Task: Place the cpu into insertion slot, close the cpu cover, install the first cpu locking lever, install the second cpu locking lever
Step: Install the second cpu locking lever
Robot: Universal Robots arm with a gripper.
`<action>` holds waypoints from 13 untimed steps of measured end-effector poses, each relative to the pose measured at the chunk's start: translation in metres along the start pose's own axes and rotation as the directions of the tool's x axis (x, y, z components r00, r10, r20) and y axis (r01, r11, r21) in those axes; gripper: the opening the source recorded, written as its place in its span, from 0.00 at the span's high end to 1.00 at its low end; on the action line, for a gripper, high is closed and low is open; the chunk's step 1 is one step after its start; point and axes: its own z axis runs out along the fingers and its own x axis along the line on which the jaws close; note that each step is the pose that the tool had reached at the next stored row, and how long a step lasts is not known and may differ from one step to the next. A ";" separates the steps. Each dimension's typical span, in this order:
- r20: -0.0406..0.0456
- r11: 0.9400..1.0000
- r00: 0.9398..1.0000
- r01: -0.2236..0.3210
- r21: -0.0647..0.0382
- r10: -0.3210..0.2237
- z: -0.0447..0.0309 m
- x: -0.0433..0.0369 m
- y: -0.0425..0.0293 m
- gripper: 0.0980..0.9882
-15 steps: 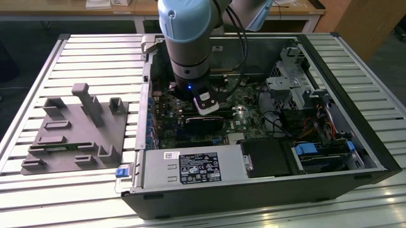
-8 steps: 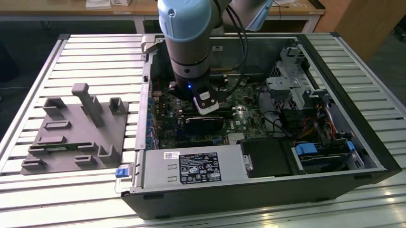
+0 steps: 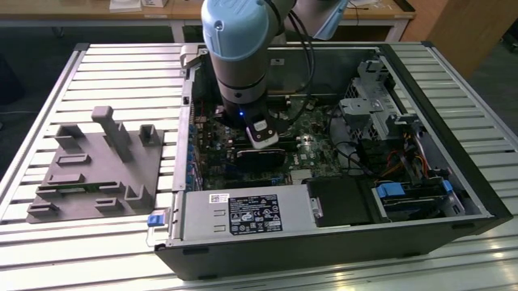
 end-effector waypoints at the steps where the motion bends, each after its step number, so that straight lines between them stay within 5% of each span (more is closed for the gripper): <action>1: 0.000 1.000 1.000 0.000 0.000 0.000 0.0006 0.0001 -0.0002 0.99; 6: 0.000 1.000 1.000 0.000 0.000 0.000 -0.0005 0.0001 0.0002 0.99; 13: 0.000 1.000 1.000 0.000 0.000 0.000 -0.0210 -0.0008 0.0058 0.99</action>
